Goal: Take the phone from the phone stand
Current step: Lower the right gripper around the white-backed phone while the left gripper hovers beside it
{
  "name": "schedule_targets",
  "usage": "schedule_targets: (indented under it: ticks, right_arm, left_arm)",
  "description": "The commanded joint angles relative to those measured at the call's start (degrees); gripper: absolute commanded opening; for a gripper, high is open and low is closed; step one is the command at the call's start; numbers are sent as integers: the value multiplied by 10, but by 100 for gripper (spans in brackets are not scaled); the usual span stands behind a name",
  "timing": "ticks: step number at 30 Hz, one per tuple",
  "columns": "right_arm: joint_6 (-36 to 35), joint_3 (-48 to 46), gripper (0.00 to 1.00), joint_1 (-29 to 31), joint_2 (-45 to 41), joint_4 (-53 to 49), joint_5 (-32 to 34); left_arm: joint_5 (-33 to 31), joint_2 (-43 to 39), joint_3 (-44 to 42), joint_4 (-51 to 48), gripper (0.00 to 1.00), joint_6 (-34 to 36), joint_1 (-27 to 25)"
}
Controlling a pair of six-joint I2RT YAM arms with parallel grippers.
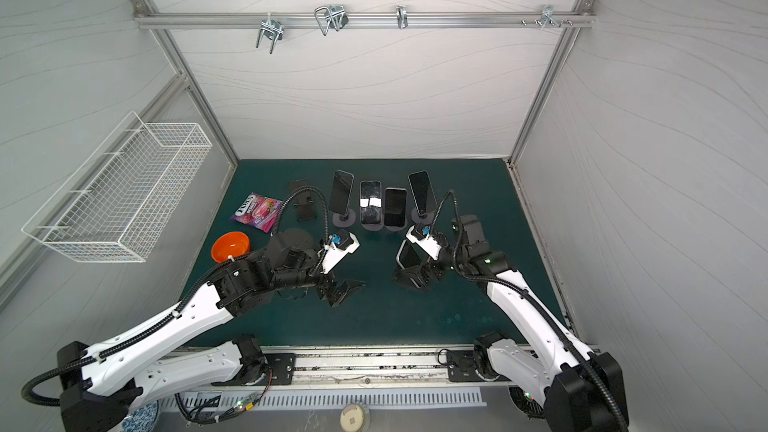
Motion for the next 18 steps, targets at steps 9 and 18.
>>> schedule_targets:
  ticks: [9, 18]
  right_arm:
    - [-18, 15, 99, 17, 50, 36, -1]
    - [-25, 16, 99, 31, 75, 44, 8]
  left_arm:
    - [-10, -36, 14, -8, 99, -23, -2]
    - [-21, -51, 11, -25, 99, -25, -2]
